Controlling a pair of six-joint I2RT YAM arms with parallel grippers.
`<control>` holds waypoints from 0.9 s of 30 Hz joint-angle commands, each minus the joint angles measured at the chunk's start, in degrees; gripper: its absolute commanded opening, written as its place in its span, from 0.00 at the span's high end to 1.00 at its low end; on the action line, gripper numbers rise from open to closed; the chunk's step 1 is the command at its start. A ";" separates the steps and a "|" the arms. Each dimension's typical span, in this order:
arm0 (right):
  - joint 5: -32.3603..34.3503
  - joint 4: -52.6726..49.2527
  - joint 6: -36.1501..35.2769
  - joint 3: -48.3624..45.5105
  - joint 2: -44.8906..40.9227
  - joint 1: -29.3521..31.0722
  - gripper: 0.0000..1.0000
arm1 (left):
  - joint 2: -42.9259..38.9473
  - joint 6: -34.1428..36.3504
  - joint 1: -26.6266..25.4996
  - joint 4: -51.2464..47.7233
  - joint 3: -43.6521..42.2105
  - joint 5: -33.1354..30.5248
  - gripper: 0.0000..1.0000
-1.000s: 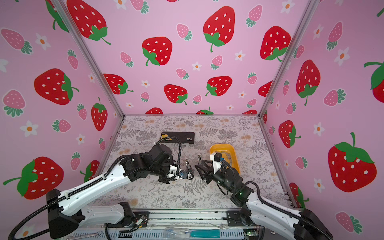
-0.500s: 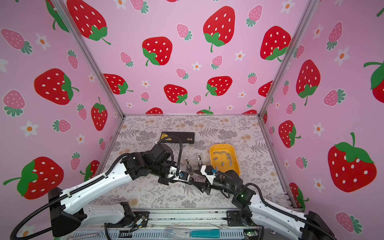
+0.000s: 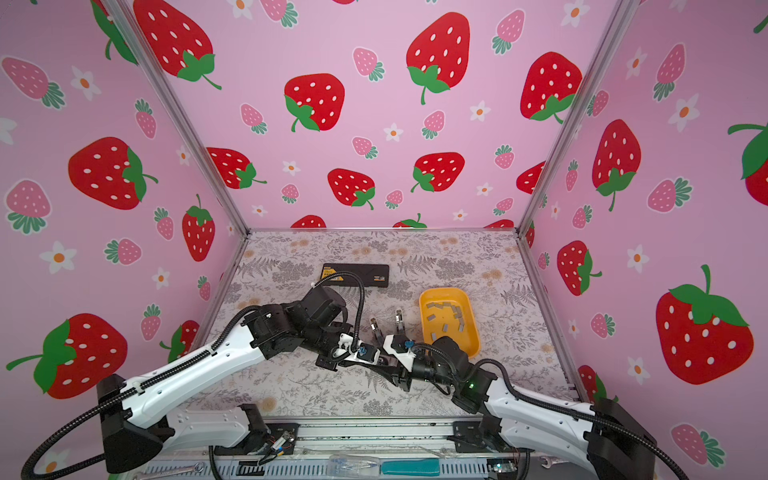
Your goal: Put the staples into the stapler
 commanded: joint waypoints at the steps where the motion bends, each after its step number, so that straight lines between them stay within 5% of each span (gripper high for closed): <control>1: 1.70 0.87 -1.83 1.40 2.31 0.67 0.58 | -0.55 1.20 0.40 -0.06 3.74 3.16 1.00; 9: 3.34 2.35 -3.16 1.45 7.60 0.80 0.70 | -2.81 1.21 1.01 0.09 3.67 5.02 1.00; 27: 5.67 5.56 -2.88 3.83 14.86 2.91 0.69 | -4.01 1.48 2.64 0.48 3.84 9.75 1.00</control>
